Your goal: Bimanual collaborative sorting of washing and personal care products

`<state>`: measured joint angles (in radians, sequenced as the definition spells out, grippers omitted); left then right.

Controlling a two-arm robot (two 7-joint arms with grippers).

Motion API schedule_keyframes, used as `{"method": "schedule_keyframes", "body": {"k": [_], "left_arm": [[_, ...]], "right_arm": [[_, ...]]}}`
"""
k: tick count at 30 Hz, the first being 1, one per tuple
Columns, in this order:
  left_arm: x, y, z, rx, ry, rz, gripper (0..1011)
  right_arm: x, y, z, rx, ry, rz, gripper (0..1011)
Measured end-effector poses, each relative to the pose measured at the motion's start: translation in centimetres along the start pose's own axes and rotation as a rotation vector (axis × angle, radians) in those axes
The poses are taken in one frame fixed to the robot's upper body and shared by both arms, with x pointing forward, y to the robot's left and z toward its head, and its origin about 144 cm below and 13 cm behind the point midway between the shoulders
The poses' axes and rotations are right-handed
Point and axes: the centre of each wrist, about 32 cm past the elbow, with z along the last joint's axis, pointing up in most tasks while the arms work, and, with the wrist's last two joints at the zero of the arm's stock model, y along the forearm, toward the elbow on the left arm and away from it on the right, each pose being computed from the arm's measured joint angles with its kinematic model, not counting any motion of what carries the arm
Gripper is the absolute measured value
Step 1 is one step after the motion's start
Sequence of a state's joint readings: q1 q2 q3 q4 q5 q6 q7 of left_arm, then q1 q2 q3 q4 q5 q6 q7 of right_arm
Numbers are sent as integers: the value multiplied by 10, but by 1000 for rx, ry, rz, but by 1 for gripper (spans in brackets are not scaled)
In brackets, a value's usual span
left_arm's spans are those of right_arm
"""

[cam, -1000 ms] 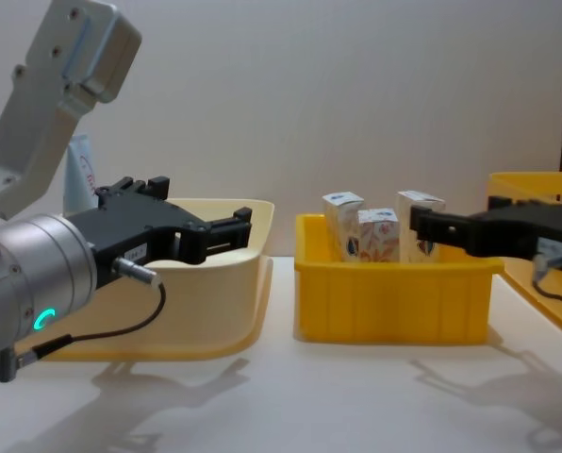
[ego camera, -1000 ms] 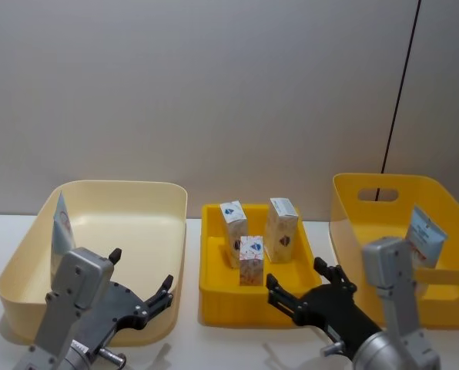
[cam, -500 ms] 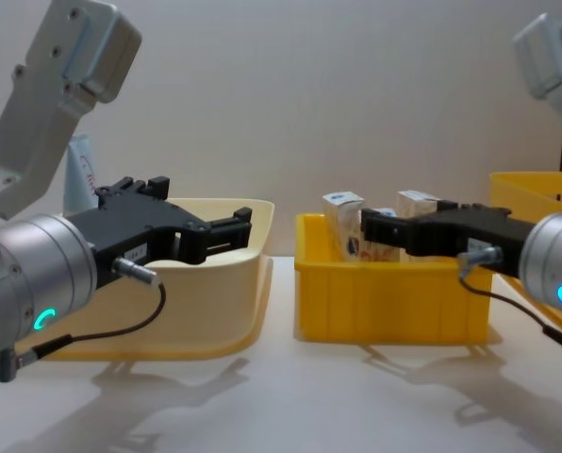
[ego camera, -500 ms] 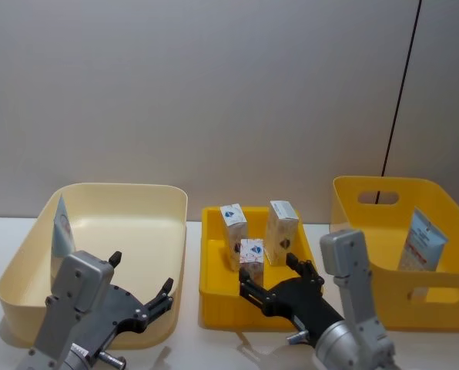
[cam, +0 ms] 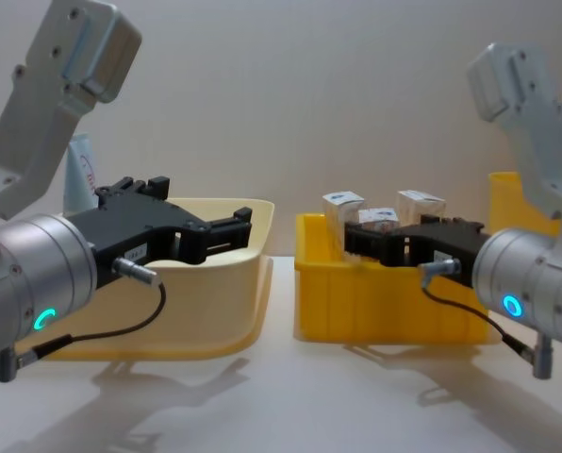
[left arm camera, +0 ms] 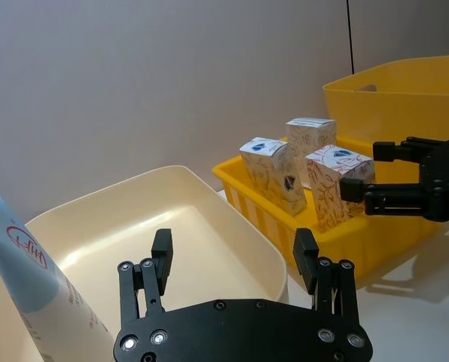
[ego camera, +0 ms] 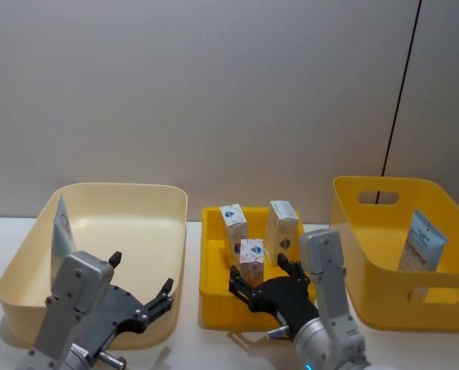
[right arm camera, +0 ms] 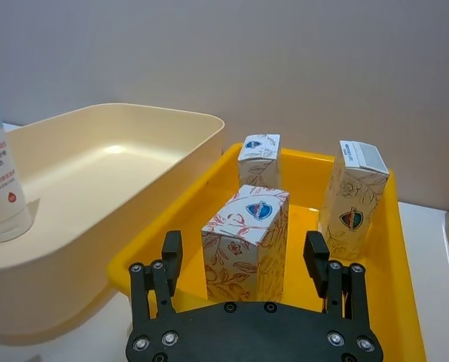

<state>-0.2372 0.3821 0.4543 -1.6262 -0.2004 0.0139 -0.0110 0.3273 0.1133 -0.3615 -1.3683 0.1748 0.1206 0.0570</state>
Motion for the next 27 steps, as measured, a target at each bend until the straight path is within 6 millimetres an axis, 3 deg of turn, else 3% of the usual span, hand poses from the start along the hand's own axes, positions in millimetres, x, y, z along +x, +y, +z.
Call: {"method": "schedule_keyframes", "body": {"k": [18,27], "left_arm": [[0,0,0,0,0,0,1000],[0,0,0,0,0,0,999]], "right_arm": [[-13,26,-6,-12,0,-39,1000],[-16,32,-6,-9,-2,-44,810]]}}
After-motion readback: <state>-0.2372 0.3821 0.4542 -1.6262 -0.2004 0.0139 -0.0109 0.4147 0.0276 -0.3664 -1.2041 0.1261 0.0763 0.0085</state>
